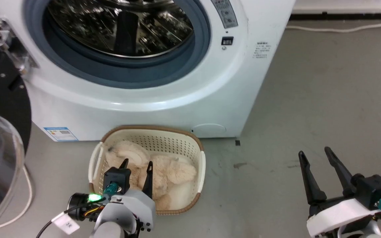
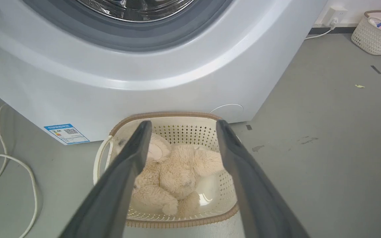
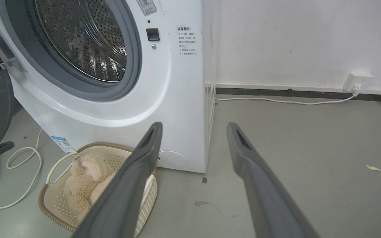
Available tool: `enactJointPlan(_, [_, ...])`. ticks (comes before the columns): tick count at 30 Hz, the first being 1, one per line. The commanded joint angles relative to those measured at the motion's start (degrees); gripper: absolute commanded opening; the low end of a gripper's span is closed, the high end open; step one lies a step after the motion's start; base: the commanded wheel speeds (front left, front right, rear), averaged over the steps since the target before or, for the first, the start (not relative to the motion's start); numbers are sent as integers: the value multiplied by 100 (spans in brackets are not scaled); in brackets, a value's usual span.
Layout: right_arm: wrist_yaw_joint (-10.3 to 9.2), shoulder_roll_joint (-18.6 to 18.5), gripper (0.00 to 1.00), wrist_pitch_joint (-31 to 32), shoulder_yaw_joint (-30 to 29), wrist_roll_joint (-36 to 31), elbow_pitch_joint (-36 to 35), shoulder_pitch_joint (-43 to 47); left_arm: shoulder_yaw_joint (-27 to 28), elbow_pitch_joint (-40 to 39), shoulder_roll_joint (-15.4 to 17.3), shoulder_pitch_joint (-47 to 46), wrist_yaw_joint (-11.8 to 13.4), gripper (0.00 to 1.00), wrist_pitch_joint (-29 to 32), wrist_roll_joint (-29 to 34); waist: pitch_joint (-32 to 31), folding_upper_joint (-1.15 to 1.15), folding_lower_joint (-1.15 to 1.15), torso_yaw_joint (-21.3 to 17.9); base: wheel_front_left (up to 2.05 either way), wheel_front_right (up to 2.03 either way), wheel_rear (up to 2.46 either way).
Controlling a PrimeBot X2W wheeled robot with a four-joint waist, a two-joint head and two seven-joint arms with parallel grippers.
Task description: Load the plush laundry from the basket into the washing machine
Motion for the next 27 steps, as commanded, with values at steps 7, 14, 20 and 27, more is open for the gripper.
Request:
enactJointPlan(7, [2,-34,100,-141,-3,209,-81,-233,-150,798,122,-590,-28,100,72,-178,452,0,-1,-216,0,0,0])
enactJointPlan(14, [3,-35,100,-225,30,351,-124,-322,-211,1396,197,-1045,-21,100,144,-348,817,0,-1,-365,0,0,0])
enactJointPlan(20, [3,-32,100,-296,60,479,-153,-410,-283,1865,273,-1387,-16,100,403,-495,1131,0,-1,-490,0,0,0])
enactJointPlan(27, [3,-29,100,-368,84,607,-172,-479,-374,2256,363,-1662,5,100,591,-626,1432,0,-1,-607,0,0,0])
